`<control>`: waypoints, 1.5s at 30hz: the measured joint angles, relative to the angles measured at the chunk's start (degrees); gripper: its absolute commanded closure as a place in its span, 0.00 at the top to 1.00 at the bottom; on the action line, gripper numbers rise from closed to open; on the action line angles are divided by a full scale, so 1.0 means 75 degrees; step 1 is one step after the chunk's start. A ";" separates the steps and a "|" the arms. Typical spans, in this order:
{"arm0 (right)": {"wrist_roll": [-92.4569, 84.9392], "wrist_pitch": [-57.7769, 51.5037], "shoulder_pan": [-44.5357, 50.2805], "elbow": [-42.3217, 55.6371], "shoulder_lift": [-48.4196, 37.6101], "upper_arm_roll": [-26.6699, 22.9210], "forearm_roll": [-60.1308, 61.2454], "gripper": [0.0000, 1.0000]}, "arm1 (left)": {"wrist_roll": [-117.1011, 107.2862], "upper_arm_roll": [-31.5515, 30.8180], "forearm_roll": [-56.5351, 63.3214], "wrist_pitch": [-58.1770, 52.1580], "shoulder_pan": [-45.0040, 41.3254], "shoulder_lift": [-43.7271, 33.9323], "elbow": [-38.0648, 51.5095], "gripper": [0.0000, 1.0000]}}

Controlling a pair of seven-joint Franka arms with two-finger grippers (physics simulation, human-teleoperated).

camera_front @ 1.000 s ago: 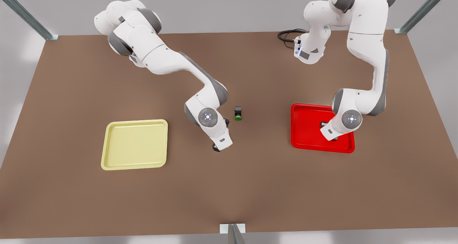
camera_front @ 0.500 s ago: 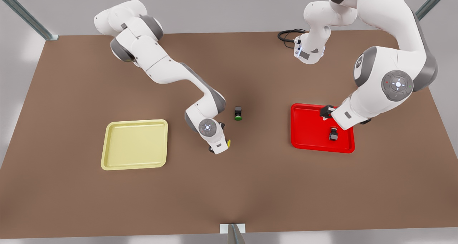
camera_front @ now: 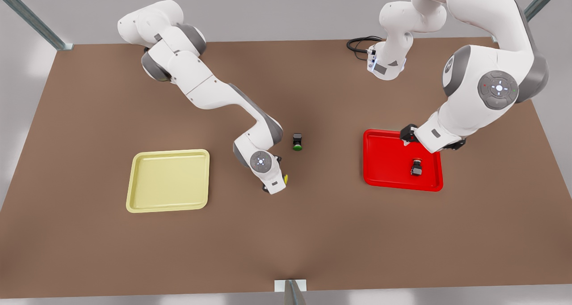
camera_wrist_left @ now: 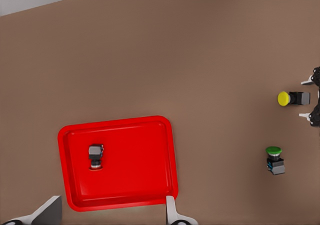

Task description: Place the switches on the corresponding trays according to their colors

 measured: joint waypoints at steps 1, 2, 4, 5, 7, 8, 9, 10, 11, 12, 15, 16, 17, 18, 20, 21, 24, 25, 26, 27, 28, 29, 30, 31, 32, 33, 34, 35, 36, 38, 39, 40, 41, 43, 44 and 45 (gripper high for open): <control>0.0001 0.0001 0.0000 0.0000 0.0017 0.0000 0.0000 1.00 | -0.0001 -0.0011 0.0000 -0.0006 0.0001 0.0000 -0.0001 1.00; 0.0001 0.0001 0.0000 -0.0001 0.0038 0.0000 0.0000 1.00 | -0.0001 -0.0011 0.0000 0.0005 -0.0001 0.0000 -0.0001 1.00; -0.0015 0.0001 0.0023 0.0000 0.0041 0.0000 0.0000 0.84 | -0.0001 -0.0012 0.0000 0.0000 0.0000 0.0000 -0.0043 1.00; -0.0055 0.0001 0.0023 0.0017 0.0041 0.0000 -0.0011 0.57 | -0.0001 -0.0012 0.0000 0.0005 -0.0001 -0.0005 -0.0047 1.00; -0.0138 0.0001 0.0023 0.0023 0.0042 0.0000 -0.0012 0.55 | -0.0010 -0.0015 0.0000 0.0005 -0.0001 -0.0003 -0.0048 1.00; -0.0139 0.0001 0.0023 0.0034 0.0052 0.0000 -0.0012 0.55 | -0.0010 -0.0013 0.0000 0.0005 -0.0003 0.0000 -0.0048 1.00; -0.0139 0.0001 0.0023 0.0045 0.0053 0.0000 -0.0012 0.55 | -0.0003 -0.0023 0.0000 0.0005 0.0000 0.0000 -0.0058 1.00; -0.0129 0.0001 0.0023 0.0046 0.0063 0.0000 -0.0012 0.55 | -0.0012 -0.0017 0.0000 0.0005 -0.0005 0.0000 -0.0059 1.00; -0.0138 0.0001 0.0023 0.0046 0.0077 0.0000 -0.0012 0.55 | -0.0013 -0.0013 0.0000 0.0005 0.0000 0.0000 -0.0059 1.00; -0.0128 0.0001 0.0023 0.0046 0.0088 0.0000 -0.0012 0.55 | -0.0013 -0.0015 0.0000 -0.0001 0.0000 -0.0011 -0.0059 1.00; -0.0139 -0.0071 0.0023 0.0105 0.0087 0.0000 -0.0012 0.47 | -0.0013 -0.0023 0.0000 0.0005 0.0000 0.0000 -0.0059 1.00; -0.0139 -0.0081 0.0023 0.0127 0.0094 0.0000 -0.0012 0.41 | -0.0013 -0.0023 0.0000 0.0005 -0.0001 0.0000 -0.0064 1.00; -0.0154 -0.0064 0.0023 0.0122 0.0099 0.0000 -0.0005 0.40 | -0.0013 -0.0024 0.0000 0.0005 0.0000 0.0000 -0.0059 1.00; -0.0182 -0.0069 0.0024 0.0128 0.0099 0.0000 0.0005 0.41 | -0.0013 -0.0024 0.0000 0.0005 0.0000 0.0000 -0.0060 1.00; -0.0177 -0.0065 0.0013 0.0130 0.0098 0.0001 -0.0005 0.41 | -0.0013 -0.0029 0.0000 0.0005 -0.0015 0.0000 -0.0064 1.00; -0.0173 -0.0102 0.0006 0.0182 0.0088 0.0000 -0.0014 0.42 | -0.0013 -0.0035 0.0000 0.0001 -0.0006 0.0000 -0.0071 1.00; -0.0207 -0.0806 -0.0438 0.0177 -0.0554 0.0010 0.0014 0.50 | -0.0013 -0.0035 0.0000 0.0005 -0.0006 0.0000 -0.0071 1.00; -0.0664 -0.1020 -0.0930 -0.0368 -0.1177 0.0021 0.0032 0.50 | -0.0013 -0.0035 0.0000 0.0005 -0.0011 0.0000 -0.0071 1.00; -0.1287 -0.1105 -0.1663 -0.1478 -0.2233 0.0022 0.0047 0.50 | -0.0013 -0.0035 0.0000 0.0005 -0.0013 0.0005 -0.0071 1.00; -0.1787 -0.1115 -0.2458 -0.2738 -0.3364 0.0021 0.0030 0.50 | -0.0024 -0.0035 0.0000 0.0005 -0.0011 0.0011 -0.0071 1.00; -0.2217 -0.1134 -0.3089 -0.3832 -0.4408 0.0022 0.0025 0.50 | -0.0024 -0.0035 0.0000 0.0005 -0.0012 0.0012 -0.0071 1.00; -0.2903 -0.1328 -0.3678 -0.4337 -0.4952 0.0021 0.0021 0.50 | -0.0024 -0.0035 0.0000 0.0005 -0.0012 0.0012 -0.0099 1.00; -0.3053 -0.1391 -0.3842 -0.4726 -0.5352 0.0011 0.0003 0.50 | -0.0014 -0.0035 0.0000 0.0005 -0.0012 0.0007 -0.0112 1.00; -0.3063 -0.1266 -0.3913 -0.4985 -0.5461 -0.0018 -0.0034 0.50 | -0.0023 -0.0035 0.0000 0.0005 -0.0012 0.0012 -0.0106 1.00; -0.3040 -0.1051 -0.4082 -0.5100 -0.5401 -0.0025 -0.0291 0.50 | -0.0036 -0.0035 0.0000 0.0005 -0.0012 0.0012 -0.0107 1.00; -0.2943 -0.0994 -0.4070 -0.5036 -0.5343 -0.0024 -0.0307 0.68 | -0.0059 -0.0035 0.0000 0.0005 -0.0012 0.0012 -0.0113 1.00; -0.2910 -0.0744 -0.4085 -0.5049 -0.5274 -0.0028 -0.0362 1.00 | -0.0060 -0.0035 0.0000 0.0006 -0.0012 0.0012 -0.0116 1.00; -0.2896 -0.0606 -0.4283 -0.5057 -0.5188 -0.0033 -0.0406 1.00 | -0.0060 -0.0035 0.0000 0.0005 -0.0012 0.0012 -0.0116 1.00; -0.2895 -0.0606 -0.4320 -0.5053 -0.5145 -0.0040 -0.0417 1.00 | -0.0060 -0.0035 0.0000 0.0005 -0.0012 0.0012 -0.0113 1.00; -0.2904 -0.0583 -0.4317 -0.5060 -0.4986 -0.0057 -0.0410 1.00 | -0.0066 -0.0035 0.0000 0.0005 -0.0013 0.0006 -0.0118 1.00; -0.2905 -0.0594 -0.4325 -0.5079 -0.5006 -0.0058 -0.0410 1.00 | -0.0071 -0.0035 0.0000 0.0006 -0.0012 0.0012 -0.0118 1.00; -0.2905 -0.0586 -0.4322 -0.5080 -0.4989 -0.0047 -0.0410 1.00 | -0.0071 -0.0035 0.0000 0.0016 -0.0012 0.0012 -0.0118 1.00; -0.2916 -0.0636 -0.4325 -0.5037 -0.5035 -0.0047 -0.0410 1.00 | -0.0071 -0.0035 0.0000 0.0017 -0.0012 0.0012 -0.0118 1.00; -0.2398 -0.2036 -0.4519 -0.4069 -0.5500 -0.0048 -0.0176 1.00 | -0.0157 -0.0035 -0.0007 0.0007 -0.0011 -0.0030 -0.0170 1.00; -0.1571 -0.3315 -0.4497 -0.3127 -0.5639 -0.0045 -0.0098 1.00 | -0.0221 -0.0035 -0.0014 0.0088 -0.0012 -0.0113 -0.0302 1.00; 0.0051 -0.4739 -0.4482 -0.2016 -0.5787 -0.0046 -0.0056 1.00 | -0.0224 -0.0035 -0.0021 0.0212 -0.0013 -0.0287 -0.0541 1.00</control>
